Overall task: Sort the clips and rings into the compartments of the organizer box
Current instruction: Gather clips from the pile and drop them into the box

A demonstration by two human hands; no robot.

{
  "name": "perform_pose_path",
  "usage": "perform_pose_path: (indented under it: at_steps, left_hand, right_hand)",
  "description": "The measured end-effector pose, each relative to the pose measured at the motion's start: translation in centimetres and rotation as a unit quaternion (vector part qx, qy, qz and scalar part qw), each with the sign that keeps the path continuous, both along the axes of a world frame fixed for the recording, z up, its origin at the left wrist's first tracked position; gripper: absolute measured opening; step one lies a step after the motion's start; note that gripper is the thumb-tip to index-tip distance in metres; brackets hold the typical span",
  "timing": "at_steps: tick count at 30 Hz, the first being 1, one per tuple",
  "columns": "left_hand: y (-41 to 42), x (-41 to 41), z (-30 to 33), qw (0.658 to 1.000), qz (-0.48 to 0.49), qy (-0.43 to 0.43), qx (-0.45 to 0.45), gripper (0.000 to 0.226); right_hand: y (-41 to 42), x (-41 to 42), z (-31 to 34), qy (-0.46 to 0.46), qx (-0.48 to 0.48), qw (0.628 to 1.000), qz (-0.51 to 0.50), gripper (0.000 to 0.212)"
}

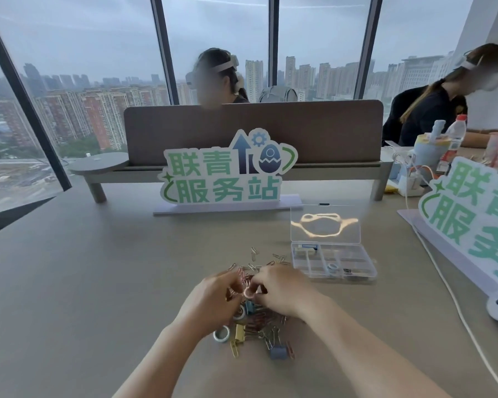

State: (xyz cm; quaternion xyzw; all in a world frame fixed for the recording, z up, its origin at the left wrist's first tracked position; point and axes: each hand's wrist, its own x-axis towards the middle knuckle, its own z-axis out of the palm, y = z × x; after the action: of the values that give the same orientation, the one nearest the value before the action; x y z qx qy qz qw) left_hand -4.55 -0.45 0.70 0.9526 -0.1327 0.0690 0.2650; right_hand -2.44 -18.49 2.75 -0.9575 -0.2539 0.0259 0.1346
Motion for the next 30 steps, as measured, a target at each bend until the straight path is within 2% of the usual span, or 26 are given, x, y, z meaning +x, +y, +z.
perform_pose_path:
  at_steps: [8,14,18,26,30]
  left_hand:
    - [1.1,-1.2,-1.1,0.998,-0.051,-0.007,0.041,0.008]
    - [0.9,-1.3,-0.6,0.996,-0.056,0.012,0.074,0.012]
    - [0.6,-1.0,-0.1,0.993,-0.059,0.027,0.094,0.013]
    - [-0.4,-0.2,0.9,0.982,-0.06,0.055,0.168,0.02]
    - [-0.5,-0.2,0.7,0.985,-0.063,0.043,0.158,0.025]
  right_hand:
    - [1.0,0.3,-0.4,-0.006,-0.052,0.999,-0.014,0.013]
    - [1.6,1.0,-0.3,0.055,-0.076,0.995,-0.036,0.01]
    - [1.9,1.3,-0.3,0.078,-0.065,0.994,-0.05,0.018]
    - [2.5,2.1,-0.3,0.056,-0.021,0.997,-0.055,0.016]
    - [2.6,2.3,0.0,0.065,-0.004,0.997,-0.051,0.015]
